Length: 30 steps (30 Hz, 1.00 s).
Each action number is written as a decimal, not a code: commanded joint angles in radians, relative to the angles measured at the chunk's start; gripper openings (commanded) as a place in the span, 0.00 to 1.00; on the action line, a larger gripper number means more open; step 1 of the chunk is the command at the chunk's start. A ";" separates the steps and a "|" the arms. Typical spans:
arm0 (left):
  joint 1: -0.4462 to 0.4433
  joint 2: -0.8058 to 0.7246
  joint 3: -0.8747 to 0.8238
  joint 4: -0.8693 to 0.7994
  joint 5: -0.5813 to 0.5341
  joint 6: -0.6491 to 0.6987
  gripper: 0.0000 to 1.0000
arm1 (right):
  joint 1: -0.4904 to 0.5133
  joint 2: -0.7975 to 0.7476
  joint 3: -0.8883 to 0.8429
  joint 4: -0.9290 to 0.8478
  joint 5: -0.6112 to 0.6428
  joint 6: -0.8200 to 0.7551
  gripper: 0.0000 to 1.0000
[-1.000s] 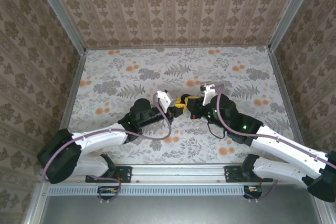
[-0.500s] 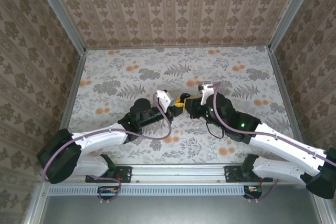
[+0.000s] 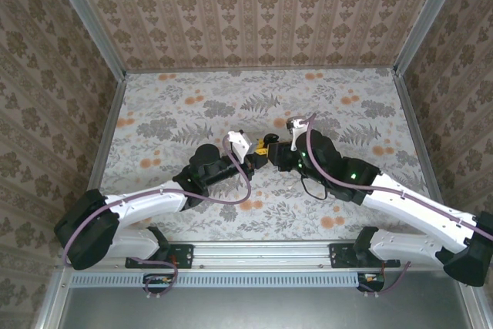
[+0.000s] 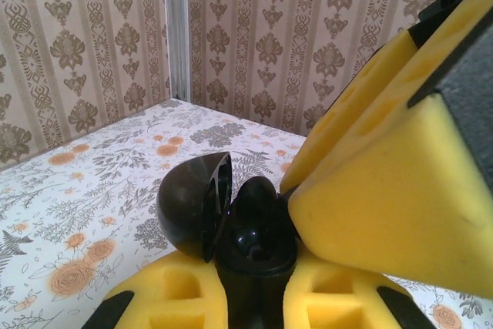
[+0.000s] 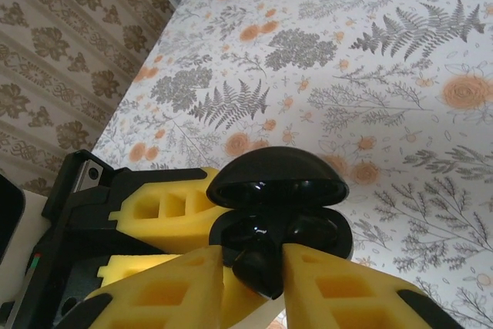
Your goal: Insert wireless bluetooth earbuds into charging case
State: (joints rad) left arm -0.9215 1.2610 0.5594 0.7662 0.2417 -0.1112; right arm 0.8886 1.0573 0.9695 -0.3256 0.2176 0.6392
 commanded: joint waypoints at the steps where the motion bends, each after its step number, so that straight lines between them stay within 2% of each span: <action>1: 0.001 -0.011 0.034 0.067 0.001 0.005 0.00 | 0.006 0.014 0.050 -0.070 -0.001 0.021 0.29; 12: 0.001 0.000 0.031 0.080 0.016 -0.009 0.00 | 0.001 0.041 0.143 -0.127 -0.012 0.028 0.35; 30: 0.001 0.013 0.034 0.092 0.038 -0.030 0.00 | -0.031 0.050 0.198 -0.146 -0.063 0.027 0.38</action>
State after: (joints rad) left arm -0.9215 1.2648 0.5610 0.8158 0.2619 -0.1131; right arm 0.8680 1.1072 1.1400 -0.4389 0.1764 0.6594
